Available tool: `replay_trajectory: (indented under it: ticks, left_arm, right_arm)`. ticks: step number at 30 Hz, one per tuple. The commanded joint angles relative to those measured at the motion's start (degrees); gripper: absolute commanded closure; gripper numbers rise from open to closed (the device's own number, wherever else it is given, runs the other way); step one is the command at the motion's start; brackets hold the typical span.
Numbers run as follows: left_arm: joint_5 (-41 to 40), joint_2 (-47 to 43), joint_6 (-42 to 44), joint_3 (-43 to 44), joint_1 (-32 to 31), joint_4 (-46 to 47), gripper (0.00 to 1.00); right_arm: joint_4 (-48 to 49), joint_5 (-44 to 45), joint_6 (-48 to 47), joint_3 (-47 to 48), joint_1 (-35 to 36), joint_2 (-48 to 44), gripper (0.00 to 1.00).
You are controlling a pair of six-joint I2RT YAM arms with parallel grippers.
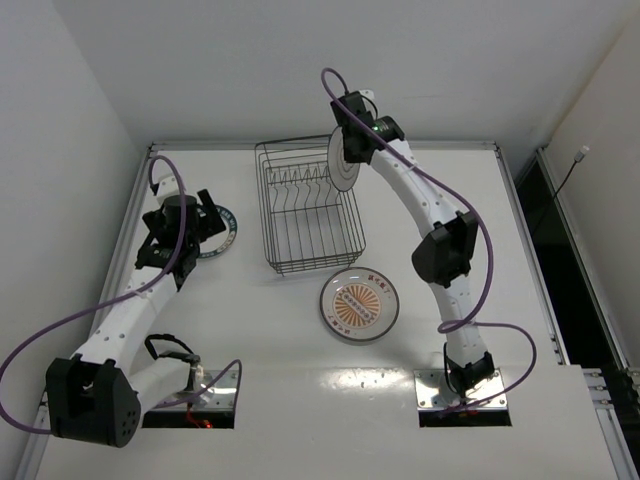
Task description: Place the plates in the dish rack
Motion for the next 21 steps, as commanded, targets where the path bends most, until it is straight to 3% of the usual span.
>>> replay_trajectory:
  ticks: [1,7,9,12,19,21]
  left_arm:
    - [-1.57,-1.69,1.27,1.28,-0.47,1.65,0.01]
    - [-1.04,-1.69,0.75,0.75,-0.47,2.27,0.01]
    - [-1.04,-1.69,0.74,0.75,-0.47,2.88,0.01]
    - [-1.92,-1.07,1.27,0.75,-0.47,2.88,0.01]
    - [0.36,-0.02,-0.49,0.75,-0.47,4.63,0.01]
    - [0.37,-0.02,-0.49,0.23,-0.47,4.64,0.01]
  right_arm:
    - [2.89,-2.52,-0.53,2.31,1.82,0.73,1.0]
    - [2.89,-5.96,-0.53,-1.47,3.05,1.26,0.95]
    - [2.89,-7.53,-0.53,-3.05,3.06,0.73,0.85]
    - [1.4,-8.15,-0.53,-2.27,3.06,-0.41,0.77]
    - [-3.16,-7.12,2.01,-4.11,0.52,-10.33,0.76]
    - [-4.75,-6.31,2.01,-8.13,-0.8,-17.52,0.64]
